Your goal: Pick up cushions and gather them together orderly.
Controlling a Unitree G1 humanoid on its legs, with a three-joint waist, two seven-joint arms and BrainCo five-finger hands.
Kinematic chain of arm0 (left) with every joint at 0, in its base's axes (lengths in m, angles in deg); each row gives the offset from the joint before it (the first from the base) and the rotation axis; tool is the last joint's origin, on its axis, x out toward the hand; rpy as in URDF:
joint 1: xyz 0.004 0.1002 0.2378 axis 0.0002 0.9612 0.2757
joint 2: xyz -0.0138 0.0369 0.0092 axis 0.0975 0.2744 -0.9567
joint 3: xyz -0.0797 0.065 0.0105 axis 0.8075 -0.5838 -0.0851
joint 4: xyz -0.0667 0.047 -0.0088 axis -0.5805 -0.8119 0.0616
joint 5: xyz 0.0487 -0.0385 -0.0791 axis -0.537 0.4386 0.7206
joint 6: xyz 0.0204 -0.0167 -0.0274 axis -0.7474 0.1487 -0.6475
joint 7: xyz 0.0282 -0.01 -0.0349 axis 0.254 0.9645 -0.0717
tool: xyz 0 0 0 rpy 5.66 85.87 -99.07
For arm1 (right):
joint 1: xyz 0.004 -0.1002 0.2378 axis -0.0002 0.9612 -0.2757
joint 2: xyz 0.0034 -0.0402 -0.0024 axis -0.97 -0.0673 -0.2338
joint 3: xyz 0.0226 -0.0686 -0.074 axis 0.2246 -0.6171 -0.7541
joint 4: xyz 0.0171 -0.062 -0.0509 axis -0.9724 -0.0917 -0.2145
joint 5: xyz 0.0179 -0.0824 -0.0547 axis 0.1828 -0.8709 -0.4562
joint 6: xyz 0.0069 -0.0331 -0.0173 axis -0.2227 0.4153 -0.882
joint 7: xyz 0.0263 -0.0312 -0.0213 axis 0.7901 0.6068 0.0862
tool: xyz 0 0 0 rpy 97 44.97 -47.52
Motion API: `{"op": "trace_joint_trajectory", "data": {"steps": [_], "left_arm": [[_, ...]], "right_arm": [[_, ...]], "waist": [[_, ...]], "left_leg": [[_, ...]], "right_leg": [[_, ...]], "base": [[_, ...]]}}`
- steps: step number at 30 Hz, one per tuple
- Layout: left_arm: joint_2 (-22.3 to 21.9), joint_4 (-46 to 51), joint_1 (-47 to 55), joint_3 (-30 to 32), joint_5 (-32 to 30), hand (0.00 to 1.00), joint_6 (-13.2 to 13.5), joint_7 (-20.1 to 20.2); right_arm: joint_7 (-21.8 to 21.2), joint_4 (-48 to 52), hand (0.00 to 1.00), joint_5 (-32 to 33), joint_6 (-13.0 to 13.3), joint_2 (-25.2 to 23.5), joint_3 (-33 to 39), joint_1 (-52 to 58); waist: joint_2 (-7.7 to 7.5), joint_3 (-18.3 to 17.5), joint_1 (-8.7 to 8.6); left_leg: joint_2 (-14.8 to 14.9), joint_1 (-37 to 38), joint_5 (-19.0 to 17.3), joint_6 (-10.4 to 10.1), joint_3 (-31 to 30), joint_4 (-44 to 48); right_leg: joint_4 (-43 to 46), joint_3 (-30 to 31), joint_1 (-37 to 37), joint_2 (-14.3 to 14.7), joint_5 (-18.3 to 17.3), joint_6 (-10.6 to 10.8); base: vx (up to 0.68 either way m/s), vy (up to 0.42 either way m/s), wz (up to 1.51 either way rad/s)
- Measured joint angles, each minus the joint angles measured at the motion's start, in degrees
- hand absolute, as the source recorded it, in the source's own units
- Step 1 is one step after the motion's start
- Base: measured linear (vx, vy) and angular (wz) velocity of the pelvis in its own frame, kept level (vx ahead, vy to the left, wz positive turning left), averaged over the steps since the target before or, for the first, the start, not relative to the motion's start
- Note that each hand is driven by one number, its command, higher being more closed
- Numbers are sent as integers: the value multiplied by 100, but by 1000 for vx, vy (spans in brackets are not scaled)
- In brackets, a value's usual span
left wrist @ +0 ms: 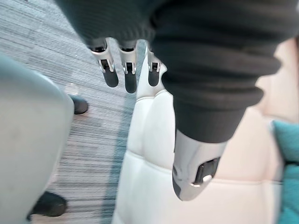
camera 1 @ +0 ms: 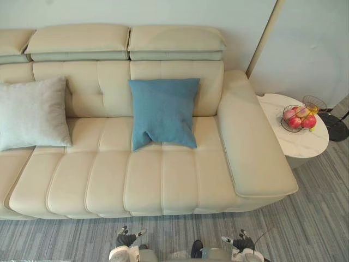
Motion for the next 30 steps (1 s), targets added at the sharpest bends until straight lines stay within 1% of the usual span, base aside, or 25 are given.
{"op": "trace_joint_trajectory", "data": {"steps": [3,6,11,15,16,17,25,30], "left_arm": [[30,-84,15,-60,-8,0,-5,9],[54,-110,4,-66,-19,0,-5,16],[115,-324,30,-51,-149,0,-12,19],[108,-330,43,-52,-194,0,-11,31],[115,-332,44,-53,-229,0,-11,43],[301,-454,70,-172,-341,0,-32,56],[302,-454,67,-179,-361,0,-41,56],[339,-454,36,-319,-574,0,-77,57]], "right_arm": [[8,-136,0,28,-4,-14,141,-8],[-1,-205,0,23,-4,-17,154,-33],[-17,-321,0,7,-6,1,308,-88],[-46,-350,0,-18,-8,3,356,-91],[-47,-350,0,-17,-8,3,356,-95],[-65,-586,0,-17,-70,175,366,-215],[-65,-585,0,-31,-82,183,345,-218],[-64,-563,0,-130,-141,253,227,-218]], "waist": [[1,3,1],[-31,-21,2],[-1,0,-18],[12,-1,-27],[10,-2,-42],[-32,-12,-255],[-27,-9,-257],[2,13,-284]], "left_leg": [[-98,367,21,29,-3,-100],[-167,394,65,95,-5,-162],[-248,488,127,190,-50,-371],[-306,525,130,201,-109,-465],[-326,526,163,223,-109,-509],[-509,911,61,259,-182,-683],[-509,911,61,259,-179,-684],[-507,1000,61,259,-104,-687]], "right_leg": [[-171,43,469,-50,27,-40],[-176,84,479,-115,37,-24],[-391,18,611,-171,185,87],[-485,18,679,-221,236,183],[-544,34,679,-234,241,196],[-563,238,955,-359,77,322],[-563,231,957,-364,77,323],[-563,258,1023,-370,77,323]], "base": [[77,70,9],[3,61,7],[-79,41,9],[-96,38,10],[-56,17,0],[-37,10,1],[0,0,0],[-1,0,-4]]}}
